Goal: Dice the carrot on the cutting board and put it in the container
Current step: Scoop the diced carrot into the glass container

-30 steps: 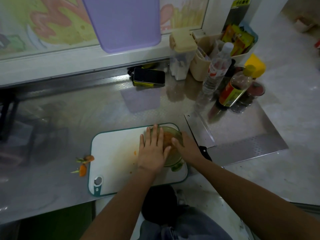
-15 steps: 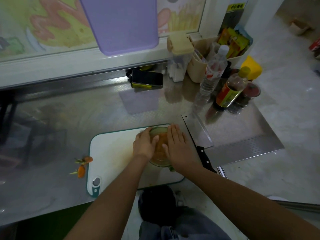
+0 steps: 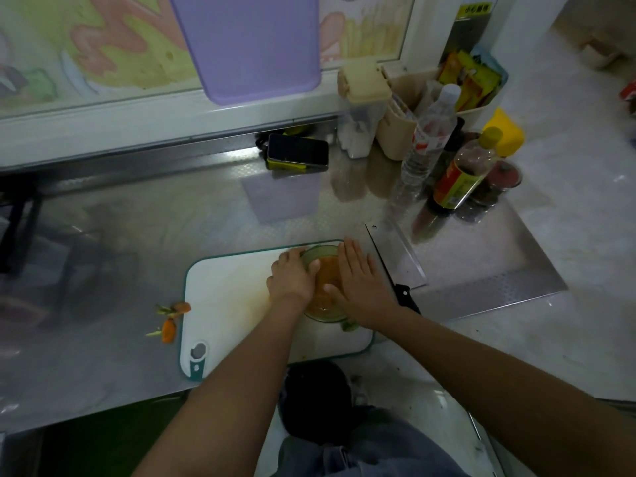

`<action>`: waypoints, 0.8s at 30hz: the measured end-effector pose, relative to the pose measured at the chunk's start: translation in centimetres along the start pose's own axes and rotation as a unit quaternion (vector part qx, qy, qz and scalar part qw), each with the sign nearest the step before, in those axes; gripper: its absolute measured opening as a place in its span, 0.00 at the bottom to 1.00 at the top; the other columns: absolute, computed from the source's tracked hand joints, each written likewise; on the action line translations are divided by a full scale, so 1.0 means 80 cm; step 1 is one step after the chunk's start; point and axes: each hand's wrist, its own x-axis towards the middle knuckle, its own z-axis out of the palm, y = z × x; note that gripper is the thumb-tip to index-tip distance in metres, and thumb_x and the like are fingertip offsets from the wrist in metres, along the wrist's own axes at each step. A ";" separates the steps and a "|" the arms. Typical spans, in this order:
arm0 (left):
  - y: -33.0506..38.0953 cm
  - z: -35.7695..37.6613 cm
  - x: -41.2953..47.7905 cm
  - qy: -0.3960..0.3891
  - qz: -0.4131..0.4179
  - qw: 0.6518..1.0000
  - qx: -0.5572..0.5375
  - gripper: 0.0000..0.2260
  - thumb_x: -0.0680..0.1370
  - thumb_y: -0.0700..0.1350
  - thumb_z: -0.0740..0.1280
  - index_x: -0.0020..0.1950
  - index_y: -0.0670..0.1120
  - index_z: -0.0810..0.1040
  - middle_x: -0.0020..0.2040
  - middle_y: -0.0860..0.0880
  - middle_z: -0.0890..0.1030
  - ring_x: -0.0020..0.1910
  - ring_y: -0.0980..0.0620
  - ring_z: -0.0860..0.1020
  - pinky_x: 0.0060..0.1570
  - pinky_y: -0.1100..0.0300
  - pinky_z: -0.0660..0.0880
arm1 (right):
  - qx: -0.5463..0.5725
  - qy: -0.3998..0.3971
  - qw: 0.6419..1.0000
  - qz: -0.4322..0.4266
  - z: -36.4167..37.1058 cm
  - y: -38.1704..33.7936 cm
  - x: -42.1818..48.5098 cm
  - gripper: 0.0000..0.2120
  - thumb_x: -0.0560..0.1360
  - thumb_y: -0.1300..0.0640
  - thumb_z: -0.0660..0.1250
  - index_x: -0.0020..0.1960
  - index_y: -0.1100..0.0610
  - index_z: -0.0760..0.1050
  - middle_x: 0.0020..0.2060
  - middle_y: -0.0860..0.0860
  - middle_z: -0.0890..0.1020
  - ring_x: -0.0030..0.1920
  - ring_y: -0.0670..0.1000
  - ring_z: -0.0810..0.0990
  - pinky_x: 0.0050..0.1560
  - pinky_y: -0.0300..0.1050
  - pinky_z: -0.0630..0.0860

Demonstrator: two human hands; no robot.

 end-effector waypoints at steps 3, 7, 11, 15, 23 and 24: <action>-0.006 0.002 -0.021 0.019 -0.015 0.998 -0.056 0.25 0.80 0.57 0.58 0.73 0.47 0.62 0.69 0.42 0.68 0.65 0.42 0.69 0.63 0.48 0.67 | -0.015 -0.038 0.989 -0.139 -0.024 0.019 -0.009 0.50 0.68 0.28 0.46 0.76 0.60 0.36 0.75 0.54 0.35 0.74 0.51 0.32 0.75 0.50 0.36; -0.026 0.008 -0.035 -0.017 0.005 0.990 -0.142 0.26 0.79 0.57 0.61 0.74 0.49 0.62 0.65 0.42 0.75 0.60 0.40 0.75 0.57 0.51 0.71 | -0.104 -0.083 0.959 -0.252 -0.034 0.033 -0.013 0.51 0.71 0.37 0.66 0.77 0.59 0.39 0.74 0.52 0.36 0.75 0.51 0.35 0.74 0.45 0.35; -0.025 0.010 -0.037 0.004 0.007 0.989 -0.150 0.24 0.79 0.57 0.62 0.72 0.49 0.64 0.61 0.43 0.78 0.57 0.40 0.77 0.53 0.53 0.72 | -0.135 -0.069 0.957 -0.248 -0.026 0.026 -0.015 0.50 0.72 0.42 0.69 0.77 0.61 0.41 0.75 0.57 0.39 0.75 0.55 0.36 0.70 0.45 0.30; -0.024 0.013 -0.037 0.016 0.008 0.988 -0.155 0.23 0.79 0.55 0.62 0.72 0.48 0.65 0.61 0.42 0.78 0.58 0.40 0.77 0.51 0.54 0.72 | -0.124 -0.050 0.963 -0.234 -0.021 0.020 -0.014 0.48 0.70 0.47 0.73 0.76 0.64 0.47 0.76 0.61 0.48 0.76 0.61 0.44 0.71 0.49 0.33; -0.020 0.016 -0.041 0.031 -0.037 0.985 -0.166 0.29 0.78 0.55 0.64 0.75 0.48 0.60 0.66 0.40 0.71 0.63 0.39 0.72 0.60 0.50 0.69 | -0.127 -0.043 0.967 -0.217 -0.013 0.020 -0.013 0.46 0.71 0.49 0.72 0.77 0.63 0.47 0.77 0.60 0.47 0.77 0.59 0.44 0.71 0.47 0.33; -0.018 0.014 -0.047 0.065 -0.057 0.985 -0.147 0.31 0.77 0.56 0.66 0.75 0.47 0.59 0.66 0.39 0.68 0.63 0.39 0.70 0.61 0.49 0.69 | -0.125 -0.050 0.967 -0.215 -0.013 0.021 -0.013 0.46 0.72 0.48 0.71 0.77 0.62 0.46 0.77 0.58 0.45 0.77 0.57 0.42 0.71 0.46 0.32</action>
